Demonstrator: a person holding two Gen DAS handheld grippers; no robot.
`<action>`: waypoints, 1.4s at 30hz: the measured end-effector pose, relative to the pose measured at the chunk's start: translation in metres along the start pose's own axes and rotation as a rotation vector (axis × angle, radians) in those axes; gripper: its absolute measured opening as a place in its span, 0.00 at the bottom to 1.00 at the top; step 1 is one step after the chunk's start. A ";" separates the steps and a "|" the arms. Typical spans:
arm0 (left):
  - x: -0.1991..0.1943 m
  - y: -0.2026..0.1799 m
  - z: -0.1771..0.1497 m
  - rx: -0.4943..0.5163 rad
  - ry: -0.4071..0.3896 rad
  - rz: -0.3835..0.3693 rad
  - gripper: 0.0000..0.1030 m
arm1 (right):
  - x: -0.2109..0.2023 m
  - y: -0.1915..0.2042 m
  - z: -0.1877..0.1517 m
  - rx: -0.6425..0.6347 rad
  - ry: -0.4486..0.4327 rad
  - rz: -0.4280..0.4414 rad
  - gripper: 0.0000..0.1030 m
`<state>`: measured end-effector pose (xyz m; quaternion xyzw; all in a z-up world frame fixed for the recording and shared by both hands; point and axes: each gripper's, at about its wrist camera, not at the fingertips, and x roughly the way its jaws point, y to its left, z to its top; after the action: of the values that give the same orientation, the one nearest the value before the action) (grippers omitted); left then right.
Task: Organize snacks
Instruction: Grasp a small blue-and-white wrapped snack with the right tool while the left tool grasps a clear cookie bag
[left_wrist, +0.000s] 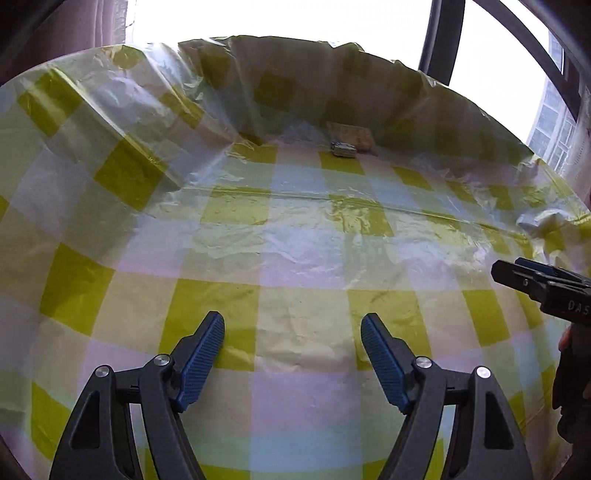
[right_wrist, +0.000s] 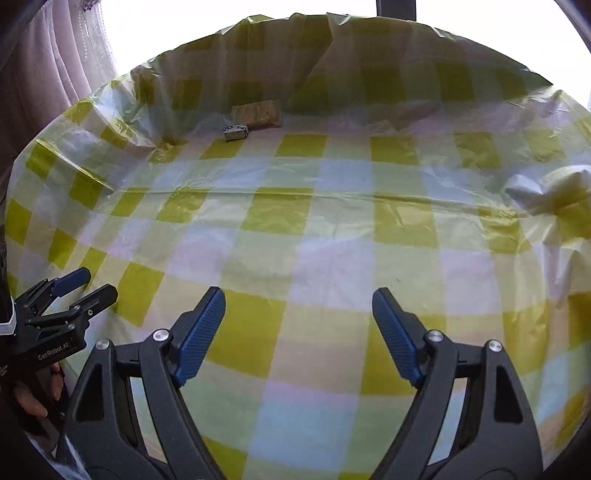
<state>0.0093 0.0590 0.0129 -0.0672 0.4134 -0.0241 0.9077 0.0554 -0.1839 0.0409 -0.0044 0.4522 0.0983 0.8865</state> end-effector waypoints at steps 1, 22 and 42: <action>0.002 0.008 0.003 -0.021 -0.002 0.010 0.79 | 0.016 0.007 0.015 -0.009 0.010 0.008 0.81; 0.011 0.026 0.013 -0.103 -0.007 -0.096 0.98 | 0.158 0.096 0.153 -0.221 -0.030 -0.030 0.36; 0.143 -0.094 0.202 0.642 -0.056 -0.141 0.91 | 0.031 -0.034 0.008 -0.051 -0.041 0.079 0.37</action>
<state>0.2571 -0.0276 0.0506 0.1932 0.3541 -0.2141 0.8896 0.0860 -0.2114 0.0182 -0.0071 0.4309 0.1449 0.8907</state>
